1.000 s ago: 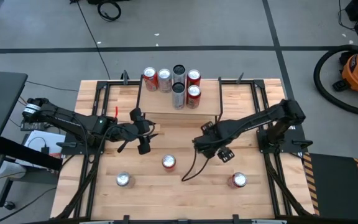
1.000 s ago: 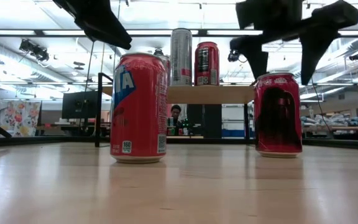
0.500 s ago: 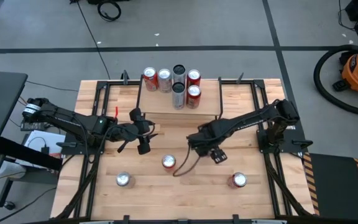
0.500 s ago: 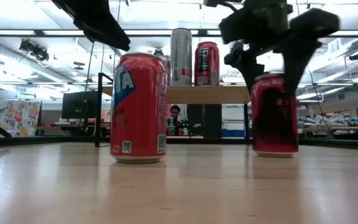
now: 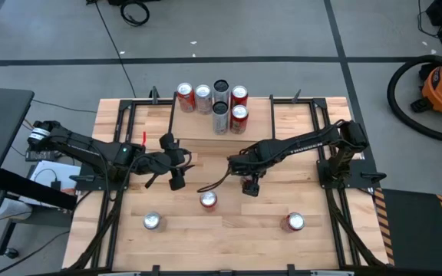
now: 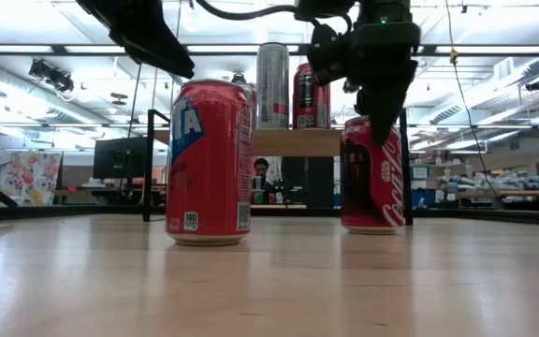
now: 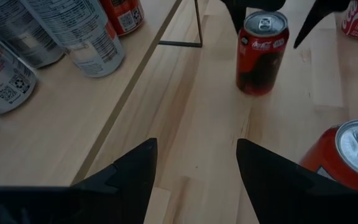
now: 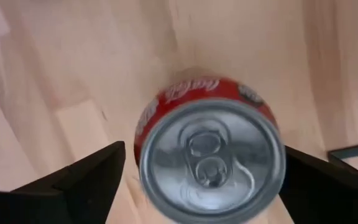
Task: Place canned beverage on shelf
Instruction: Put the top red and white soda can on the shelf
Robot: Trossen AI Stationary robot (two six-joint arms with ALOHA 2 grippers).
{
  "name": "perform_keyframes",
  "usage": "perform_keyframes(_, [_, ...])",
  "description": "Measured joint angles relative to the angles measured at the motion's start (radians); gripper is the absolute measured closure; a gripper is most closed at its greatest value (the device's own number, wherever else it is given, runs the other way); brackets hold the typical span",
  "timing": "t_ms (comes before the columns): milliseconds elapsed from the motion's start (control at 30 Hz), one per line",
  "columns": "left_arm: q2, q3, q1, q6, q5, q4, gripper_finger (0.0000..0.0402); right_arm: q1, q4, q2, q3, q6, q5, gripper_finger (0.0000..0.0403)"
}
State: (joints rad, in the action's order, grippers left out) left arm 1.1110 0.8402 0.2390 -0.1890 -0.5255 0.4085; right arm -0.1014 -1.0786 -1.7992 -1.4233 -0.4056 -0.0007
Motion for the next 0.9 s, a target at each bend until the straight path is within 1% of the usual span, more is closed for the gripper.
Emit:
perform_keyframes(67, [0.000, 0.000, 0.000, 0.000, 0.000, 0.004, 0.0171, 0.001, -0.040, 0.000, -0.023, 0.055, 0.002, 0.0019])
perform_keyframes(133, [0.000, 0.000, 0.000, 0.001, 0.000, 0.005, 0.0171, 0.001, -0.062, 0.000, -0.056, 0.145, 0.026, 0.0021])
perform_keyframes(333, [0.000, 0.000, 0.000, -0.003, 0.000, 0.005, 0.0171, -0.029, -0.071, 0.001, -0.127, 0.562, 0.066, 0.0019])
perform_keyframes(400, [0.000, 0.000, 0.000, -0.008, 0.000, 0.005, 0.0171, -0.042, -0.063, 0.001, -0.128, 0.691, 0.058, 0.0020])
perform_keyframes(467, [0.000, 0.000, 0.000, -0.018, 0.000, 0.006, 0.0171, -0.049, -0.063, 0.001, -0.128, 0.783, 0.036, 0.0023])
perform_keyframes(600, [0.000, 0.000, 0.000, -0.028, 0.000, 0.009, 0.0171, -0.051, -0.050, 0.001, -0.104, 0.895, 0.026, 0.0029])
perform_keyframes(733, [0.000, 0.000, 0.000, -0.028, 0.000, 0.008, 0.0171, -0.049, -0.028, 0.001, -0.058, 0.996, 0.046, 0.0030])
perform_keyframes(900, [0.000, 0.000, 0.000, -0.033, 0.000, 0.008, 0.0171, -0.050, 0.030, 0.001, -0.004, 1.022, 0.070, 0.0032])
